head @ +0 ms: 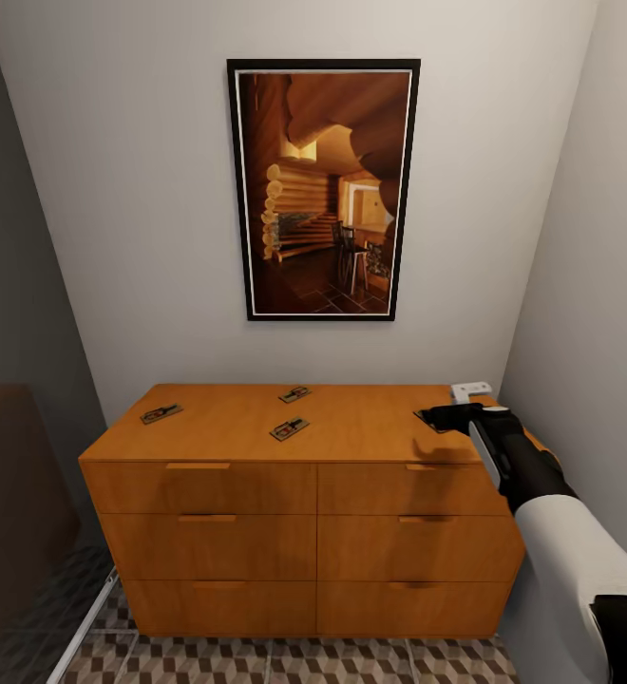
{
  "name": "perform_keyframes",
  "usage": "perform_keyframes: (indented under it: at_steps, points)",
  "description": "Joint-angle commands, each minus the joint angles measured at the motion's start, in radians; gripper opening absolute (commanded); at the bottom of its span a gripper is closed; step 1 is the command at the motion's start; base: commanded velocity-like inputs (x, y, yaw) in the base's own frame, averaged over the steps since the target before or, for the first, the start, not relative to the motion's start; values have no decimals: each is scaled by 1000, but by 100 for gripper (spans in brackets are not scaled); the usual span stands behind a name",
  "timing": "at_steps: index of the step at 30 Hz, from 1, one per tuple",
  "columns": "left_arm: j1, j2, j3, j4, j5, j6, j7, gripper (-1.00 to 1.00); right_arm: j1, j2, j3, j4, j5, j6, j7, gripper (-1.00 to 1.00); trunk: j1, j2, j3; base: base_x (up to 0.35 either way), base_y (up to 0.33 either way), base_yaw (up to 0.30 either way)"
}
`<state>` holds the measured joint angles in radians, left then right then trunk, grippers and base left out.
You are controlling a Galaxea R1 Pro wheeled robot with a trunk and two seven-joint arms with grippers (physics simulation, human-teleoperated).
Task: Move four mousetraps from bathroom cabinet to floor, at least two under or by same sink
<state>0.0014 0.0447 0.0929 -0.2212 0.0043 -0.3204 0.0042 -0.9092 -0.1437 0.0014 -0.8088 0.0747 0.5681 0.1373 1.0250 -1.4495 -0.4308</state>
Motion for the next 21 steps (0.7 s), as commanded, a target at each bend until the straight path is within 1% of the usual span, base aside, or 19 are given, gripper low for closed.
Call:
perform_keyframes:
  at_steps: [1,9,15,21]
  points:
    - [0,0,2,-1,0,-2,0,100,0,-1,0,-1,8,3,7,100,0,-1,-1,0,0,0]
    - [0,0,2,-1,0,-2,0,100,0,-6,0,16,8,-18,7,100,0,-1,-1,1,0,0]
    - [0,0,2,-1,0,-2,0,100,0,-7,0,20,8,-20,7,100,0,-1,-1,86,0,0]
    - [0,0,2,-1,0,-2,0,100,0,-7,0,27,8,-24,8,100,0,-1,-1,23,0,0]
